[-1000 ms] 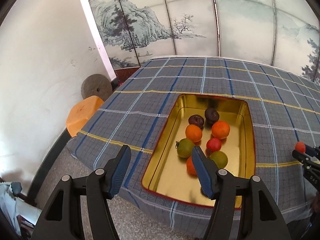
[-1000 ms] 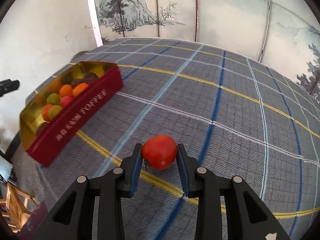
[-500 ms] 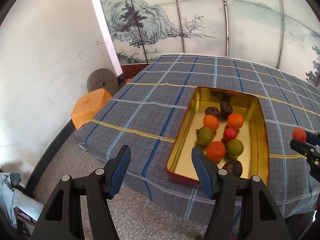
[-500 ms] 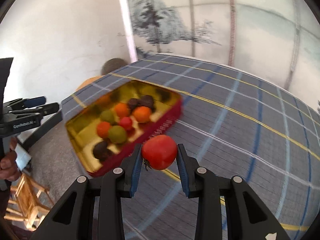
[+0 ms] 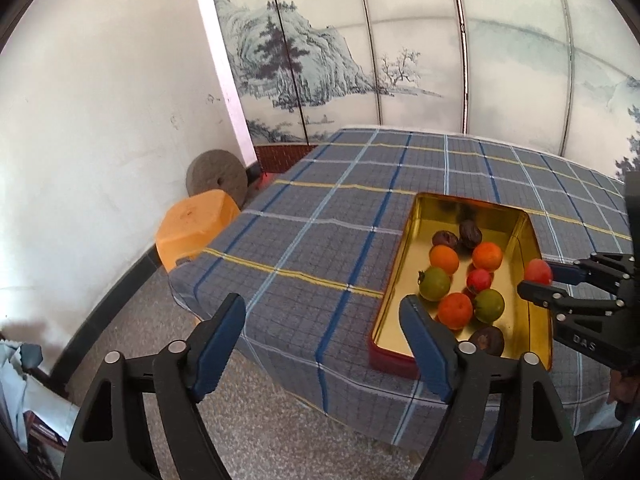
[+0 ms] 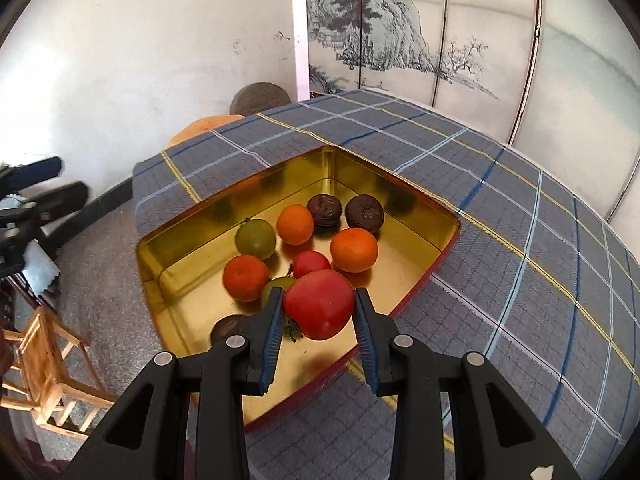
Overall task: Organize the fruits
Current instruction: 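Carry the red tomato over the tray and open the right gripper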
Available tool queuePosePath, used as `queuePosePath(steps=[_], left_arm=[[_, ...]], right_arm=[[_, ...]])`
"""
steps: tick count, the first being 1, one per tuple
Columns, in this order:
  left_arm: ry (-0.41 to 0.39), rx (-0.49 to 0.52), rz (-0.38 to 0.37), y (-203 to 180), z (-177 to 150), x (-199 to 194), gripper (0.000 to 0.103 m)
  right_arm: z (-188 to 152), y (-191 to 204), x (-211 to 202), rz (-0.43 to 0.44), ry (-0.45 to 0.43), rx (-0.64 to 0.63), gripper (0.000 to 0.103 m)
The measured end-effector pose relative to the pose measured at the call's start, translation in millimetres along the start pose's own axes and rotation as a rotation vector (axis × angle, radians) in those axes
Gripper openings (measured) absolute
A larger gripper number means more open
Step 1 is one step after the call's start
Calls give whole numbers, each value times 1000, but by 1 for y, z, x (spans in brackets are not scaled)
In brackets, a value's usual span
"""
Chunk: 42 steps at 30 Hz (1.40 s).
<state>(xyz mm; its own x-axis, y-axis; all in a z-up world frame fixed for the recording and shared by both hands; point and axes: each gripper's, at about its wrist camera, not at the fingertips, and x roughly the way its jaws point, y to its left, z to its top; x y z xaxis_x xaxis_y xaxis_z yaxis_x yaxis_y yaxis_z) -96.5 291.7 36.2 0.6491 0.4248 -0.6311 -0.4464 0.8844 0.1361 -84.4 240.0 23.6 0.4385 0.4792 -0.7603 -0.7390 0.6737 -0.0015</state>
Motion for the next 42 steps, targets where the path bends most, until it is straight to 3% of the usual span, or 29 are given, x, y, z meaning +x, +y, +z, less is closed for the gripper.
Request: queuePosePath(steps=[24, 33, 36, 38, 42], left_arm=[[-20, -16, -35, 1, 1, -5, 85], [-86, -4, -51, -4, 3, -21, 95], [-97, -8, -66, -3, 3, -24, 97], [-97, -17, -79, -2, 4, -25, 98], [-106, -35, -106, 1, 5, -29, 98]], right_arm=[[9, -4, 26, -25, 49, 11, 32], [14, -5, 30, -12, 45, 26, 32], [18, -4, 27, -7, 24, 32, 38], [21, -4, 22, 6, 3, 44, 50], [24, 2, 2, -1, -56, 37, 51]])
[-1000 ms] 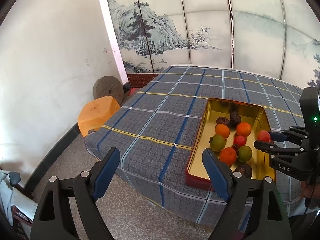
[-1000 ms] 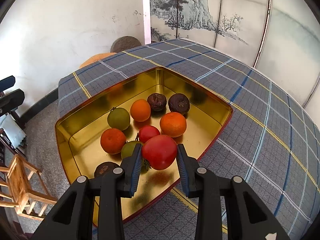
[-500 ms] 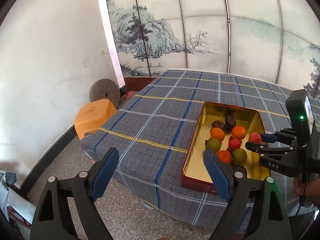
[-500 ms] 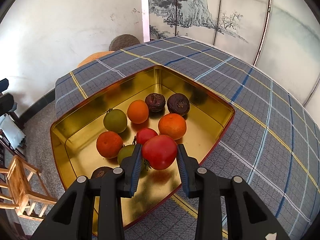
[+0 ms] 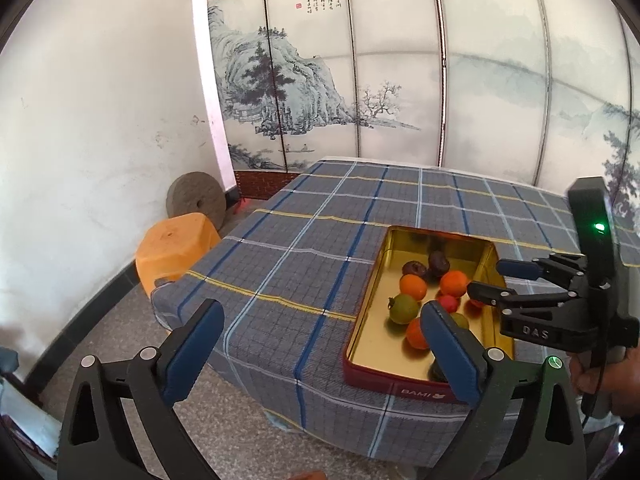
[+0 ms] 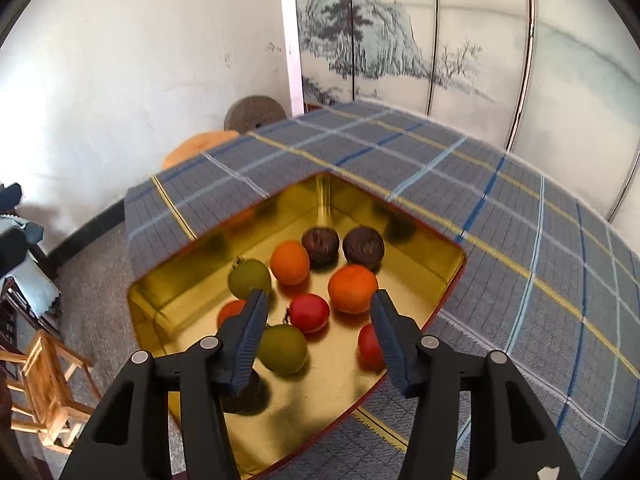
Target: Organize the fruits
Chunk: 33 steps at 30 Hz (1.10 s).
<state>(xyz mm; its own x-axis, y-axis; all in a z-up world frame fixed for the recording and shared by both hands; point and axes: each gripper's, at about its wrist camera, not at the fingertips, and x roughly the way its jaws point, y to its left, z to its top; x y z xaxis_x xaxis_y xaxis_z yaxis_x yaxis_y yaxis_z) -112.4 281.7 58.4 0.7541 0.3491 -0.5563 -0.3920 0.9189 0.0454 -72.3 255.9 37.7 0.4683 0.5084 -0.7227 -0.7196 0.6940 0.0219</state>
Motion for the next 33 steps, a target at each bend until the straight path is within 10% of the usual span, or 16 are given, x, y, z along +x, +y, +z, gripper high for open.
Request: queuePosePath(steps=[10, 33], left_arm=[[-135, -28, -7, 0, 9, -29, 103], [-320, 0, -47, -28, 38, -102, 103]], right_arm=[[-22, 34, -80, -169, -230, -46, 86], [-31, 35, -182, -233, -454, -11, 92]])
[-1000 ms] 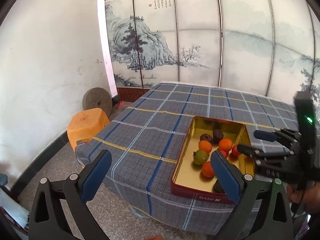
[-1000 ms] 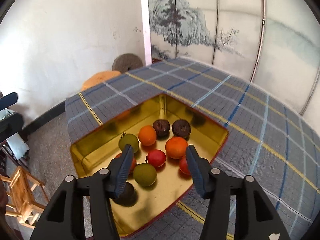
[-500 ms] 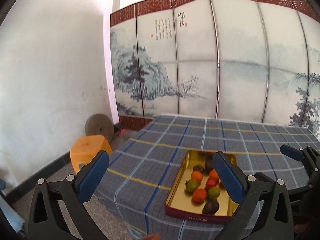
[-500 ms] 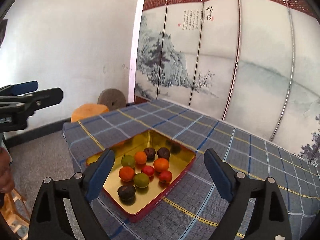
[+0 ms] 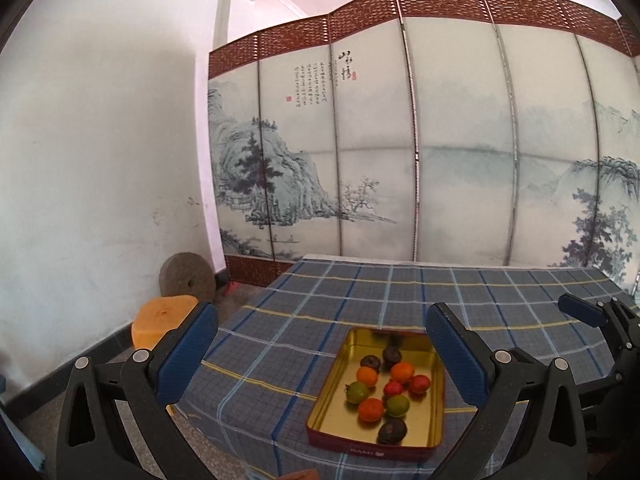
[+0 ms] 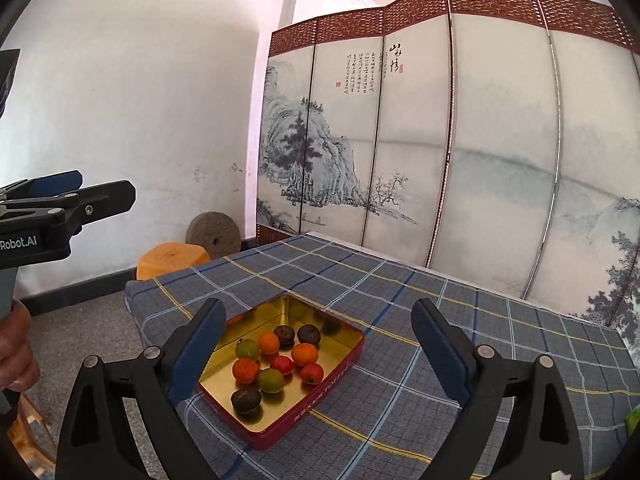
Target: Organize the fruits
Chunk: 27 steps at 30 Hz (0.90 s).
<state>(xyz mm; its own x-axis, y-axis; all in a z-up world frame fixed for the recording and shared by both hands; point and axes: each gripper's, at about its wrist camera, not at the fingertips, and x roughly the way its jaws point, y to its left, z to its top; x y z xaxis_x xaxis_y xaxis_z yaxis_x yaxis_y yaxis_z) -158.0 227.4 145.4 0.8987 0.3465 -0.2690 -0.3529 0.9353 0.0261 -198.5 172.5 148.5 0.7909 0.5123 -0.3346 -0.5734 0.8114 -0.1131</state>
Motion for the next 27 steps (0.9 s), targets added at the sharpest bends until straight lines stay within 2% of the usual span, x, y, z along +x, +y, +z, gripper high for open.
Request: queuePosePath(steps=[27], left_arm=[[40, 1, -6, -5, -2, -2, 103]], right_arm=[[-2, -6, -6, -12, 2, 7, 93]])
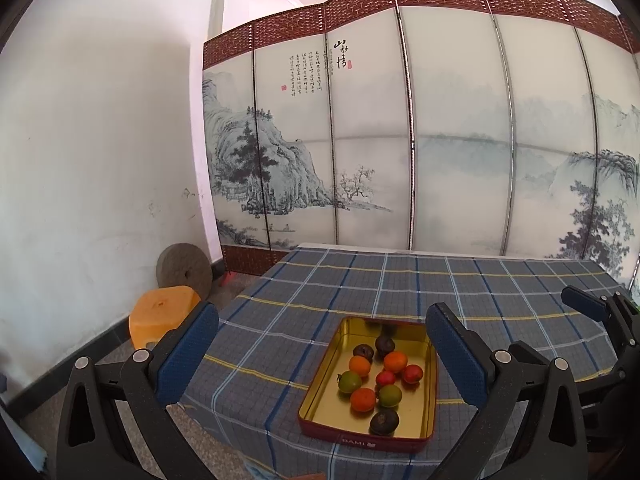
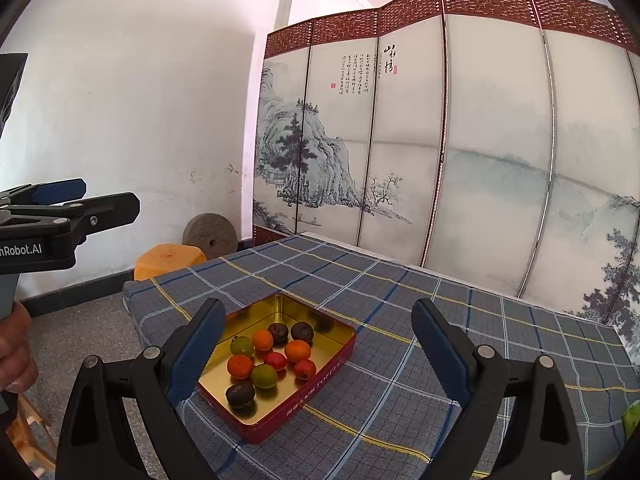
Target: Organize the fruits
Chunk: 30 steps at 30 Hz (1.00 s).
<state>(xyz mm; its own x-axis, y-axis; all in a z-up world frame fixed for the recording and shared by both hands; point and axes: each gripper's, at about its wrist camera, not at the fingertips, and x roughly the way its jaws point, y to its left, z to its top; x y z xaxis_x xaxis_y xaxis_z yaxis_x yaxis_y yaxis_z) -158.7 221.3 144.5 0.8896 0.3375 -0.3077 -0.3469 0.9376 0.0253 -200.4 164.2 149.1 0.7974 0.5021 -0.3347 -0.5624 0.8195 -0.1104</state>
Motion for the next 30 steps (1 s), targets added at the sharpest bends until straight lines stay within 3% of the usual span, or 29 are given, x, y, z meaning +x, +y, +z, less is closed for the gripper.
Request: queuePosePath(steps=[22, 26, 30], left_arm=[[85, 40, -14, -21, -6, 29, 103], [156, 68, -49, -34, -10, 51, 103], [197, 86, -50, -47, -15, 72, 103]], right_arm=[[-15, -21, 12, -10, 49, 29, 95], [-31, -49, 29, -47, 100, 25, 99], [-60, -114, 65, -143, 240, 23, 99]])
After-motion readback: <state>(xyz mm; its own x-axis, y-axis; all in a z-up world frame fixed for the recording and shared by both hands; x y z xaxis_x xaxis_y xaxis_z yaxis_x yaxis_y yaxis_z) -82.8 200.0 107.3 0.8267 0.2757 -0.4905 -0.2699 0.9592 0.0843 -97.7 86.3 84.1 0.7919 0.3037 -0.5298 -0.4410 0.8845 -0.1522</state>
